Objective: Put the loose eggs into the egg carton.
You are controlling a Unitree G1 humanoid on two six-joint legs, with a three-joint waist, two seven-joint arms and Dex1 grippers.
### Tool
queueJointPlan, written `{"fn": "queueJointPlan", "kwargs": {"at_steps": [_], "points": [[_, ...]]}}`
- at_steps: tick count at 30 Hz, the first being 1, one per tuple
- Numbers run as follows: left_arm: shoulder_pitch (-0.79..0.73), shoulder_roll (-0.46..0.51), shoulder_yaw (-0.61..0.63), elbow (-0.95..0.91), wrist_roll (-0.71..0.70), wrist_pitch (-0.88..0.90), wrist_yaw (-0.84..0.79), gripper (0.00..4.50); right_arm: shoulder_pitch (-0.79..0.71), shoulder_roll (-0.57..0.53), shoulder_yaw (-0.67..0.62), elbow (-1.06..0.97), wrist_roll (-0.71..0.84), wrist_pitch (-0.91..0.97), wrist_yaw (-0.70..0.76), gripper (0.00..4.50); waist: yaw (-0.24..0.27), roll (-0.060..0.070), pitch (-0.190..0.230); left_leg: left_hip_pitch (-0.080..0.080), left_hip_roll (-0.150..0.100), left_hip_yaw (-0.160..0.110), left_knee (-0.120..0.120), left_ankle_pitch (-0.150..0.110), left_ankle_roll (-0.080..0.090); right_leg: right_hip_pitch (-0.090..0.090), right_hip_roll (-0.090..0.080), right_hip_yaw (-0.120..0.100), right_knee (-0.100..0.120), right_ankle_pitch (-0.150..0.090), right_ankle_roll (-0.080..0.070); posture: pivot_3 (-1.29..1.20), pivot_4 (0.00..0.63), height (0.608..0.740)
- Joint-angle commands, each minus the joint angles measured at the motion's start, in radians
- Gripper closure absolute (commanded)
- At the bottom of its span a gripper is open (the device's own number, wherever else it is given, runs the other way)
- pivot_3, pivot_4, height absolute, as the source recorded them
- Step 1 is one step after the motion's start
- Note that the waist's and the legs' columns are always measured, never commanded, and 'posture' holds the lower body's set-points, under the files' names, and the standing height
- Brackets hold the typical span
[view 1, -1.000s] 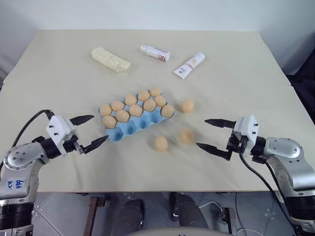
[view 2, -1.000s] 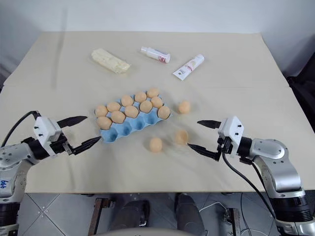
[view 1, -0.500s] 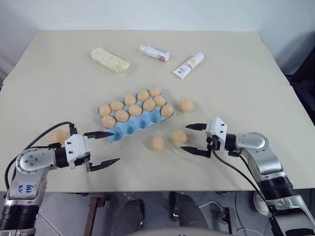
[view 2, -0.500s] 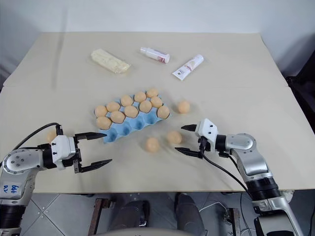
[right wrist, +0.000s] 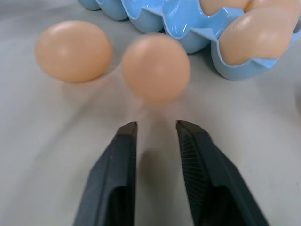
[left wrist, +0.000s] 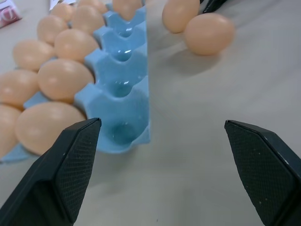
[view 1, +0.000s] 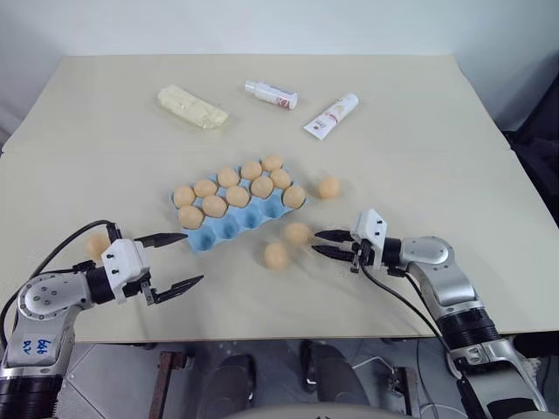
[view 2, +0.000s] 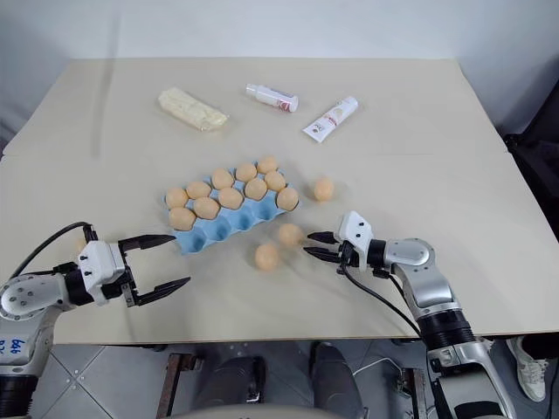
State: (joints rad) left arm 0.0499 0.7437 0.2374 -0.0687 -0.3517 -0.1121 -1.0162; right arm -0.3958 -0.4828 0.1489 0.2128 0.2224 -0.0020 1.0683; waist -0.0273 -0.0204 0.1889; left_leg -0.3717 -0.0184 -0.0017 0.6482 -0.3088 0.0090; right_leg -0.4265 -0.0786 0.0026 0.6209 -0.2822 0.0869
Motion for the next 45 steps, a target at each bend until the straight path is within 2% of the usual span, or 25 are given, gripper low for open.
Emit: {"fn": "queueJointPlan", "kwargs": {"at_steps": [1,6,8,9,16,24,28,34,42,45], "points": [[0.016,-0.009,0.046,-0.023,-0.023,-0.004,0.027,0.0,-0.009,-0.006,-0.029,-0.053,0.025,-0.005,0.002,3.04,0.0,0.0,0.0,0.0,0.0,0.0,0.0,0.0,0.0,0.0,0.0,0.0,0.0,0.0,0.0,0.0,0.15,0.74],[0.041,-0.015,0.06,-0.025,-0.022,-0.012,0.035,0.0,-0.026,-0.019,-0.048,-0.059,0.04,0.021,-0.003,3.04,-0.001,0.0,0.0,0.0,0.0,0.0,0.0,0.0,0.0,0.0,0.0,0.0,0.0,0.0,0.0,0.0,0.15,0.74],[0.051,-0.016,0.062,-0.029,-0.023,-0.014,0.037,0.0,-0.034,-0.02,-0.051,-0.07,0.057,0.048,0.005,2.66,0.0,0.0,0.0,0.0,0.0,0.0,0.0,0.0,0.0,0.0,0.0,0.0,0.0,0.0,0.0,0.0,0.15,0.74],[0.054,-0.017,0.063,-0.03,-0.023,-0.014,0.037,0.0,-0.038,-0.02,-0.051,-0.079,0.061,0.055,0.007,2.44,0.0,0.0,0.0,0.0,0.0,0.0,0.0,0.0,0.0,0.0,0.0,0.0,0.0,0.0,0.0,0.0,0.15,0.74],[0.066,-0.012,0.064,-0.036,-0.029,-0.009,0.023,0.0,-0.056,-0.009,-0.049,-0.191,0.126,0.173,0.018,0.02,0.0,0.0,0.0,0.0,0.0,0.0,0.0,0.0,0.0,0.0,0.0,0.0,0.0,0.0,0.0,0.0,0.15,0.74],[0.062,-0.02,0.065,-0.051,-0.052,0.013,0.027,0.0,-0.159,0.002,-0.101,-0.049,0.066,0.089,-0.077,0.02,0.0,0.0,0.0,0.0,0.0,0.0,0.0,0.0,0.0,0.0,0.0,0.0,0.0,0.0,0.0,0.0,0.15,0.74],[0.048,-0.032,0.063,-0.077,-0.085,0.056,0.048,0.0,-0.244,0.017,-0.104,0.139,-0.024,-0.001,-0.169,0.02,-0.001,0.0,0.0,0.0,0.0,0.0,0.0,0.0,0.0,0.0,0.0,0.0,-0.001,0.0,0.0,0.0,0.15,0.74],[0.049,-0.035,0.052,-0.101,-0.085,0.077,0.057,0.0,-0.36,0.061,-0.099,0.401,-0.081,-0.066,-0.242,0.02,-0.007,0.0,0.0,0.0,0.0,0.001,-0.001,0.0,0.0,-0.001,0.001,0.001,0.0,0.0,0.0,0.0,0.15,0.74],[0.055,-0.04,0.063,-0.124,-0.093,0.092,0.071,0.0,-0.445,0.105,-0.094,0.625,-0.127,-0.164,-0.251,0.02,-0.007,0.0,0.0,0.0,0.0,0.002,0.0,0.0,0.0,-0.001,0.001,0.001,0.001,0.0,0.0,0.0,0.15,0.74],[0.059,-0.047,0.064,-0.135,-0.098,0.098,0.08,0.0,-0.453,0.113,-0.104,0.655,-0.127,-0.198,-0.244,0.89,-0.007,0.0,0.0,0.0,0.0,0.002,0.0,0.0,0.0,-0.001,0.001,0.001,0.001,0.0,0.0,0.0,0.15,0.74]]}}
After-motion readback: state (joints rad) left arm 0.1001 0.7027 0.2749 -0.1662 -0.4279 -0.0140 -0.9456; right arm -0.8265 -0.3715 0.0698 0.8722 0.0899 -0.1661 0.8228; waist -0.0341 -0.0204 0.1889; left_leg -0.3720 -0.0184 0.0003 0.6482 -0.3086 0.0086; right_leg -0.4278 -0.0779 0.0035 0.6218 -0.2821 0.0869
